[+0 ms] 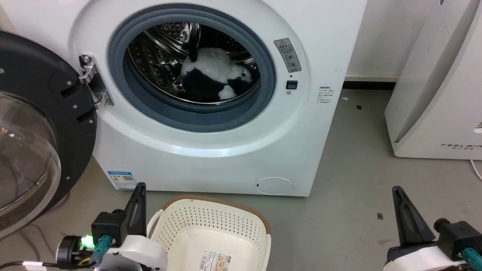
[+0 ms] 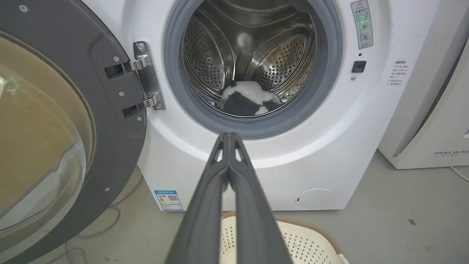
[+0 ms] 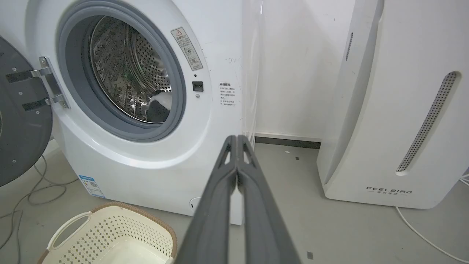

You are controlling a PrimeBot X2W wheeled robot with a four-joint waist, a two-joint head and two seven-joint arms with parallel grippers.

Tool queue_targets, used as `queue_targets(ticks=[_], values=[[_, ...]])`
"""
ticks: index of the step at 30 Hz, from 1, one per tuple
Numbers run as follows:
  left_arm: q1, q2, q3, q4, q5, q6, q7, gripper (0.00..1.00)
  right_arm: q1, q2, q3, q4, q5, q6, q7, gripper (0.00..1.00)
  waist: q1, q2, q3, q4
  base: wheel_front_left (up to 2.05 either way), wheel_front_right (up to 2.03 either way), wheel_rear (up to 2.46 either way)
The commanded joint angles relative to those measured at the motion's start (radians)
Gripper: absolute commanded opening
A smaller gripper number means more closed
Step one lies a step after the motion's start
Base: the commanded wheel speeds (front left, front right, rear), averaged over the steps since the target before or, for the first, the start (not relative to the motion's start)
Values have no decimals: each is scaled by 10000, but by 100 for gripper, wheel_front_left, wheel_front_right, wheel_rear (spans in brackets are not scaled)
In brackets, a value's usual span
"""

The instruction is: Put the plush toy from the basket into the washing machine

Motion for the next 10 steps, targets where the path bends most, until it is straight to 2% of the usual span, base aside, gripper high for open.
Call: queue_targets(ticks=[1, 10], values=[[122, -46, -15, -114, 74, 49, 81, 0, -147, -3, 41, -8, -104, -3, 89, 0, 0, -1, -2, -12, 0, 0, 0], [171, -75, -27, -309, 107, 73, 306, 0, -203, -3, 138, -10, -189, -4, 315, 0, 0, -1, -19, -92, 0, 0, 0]])
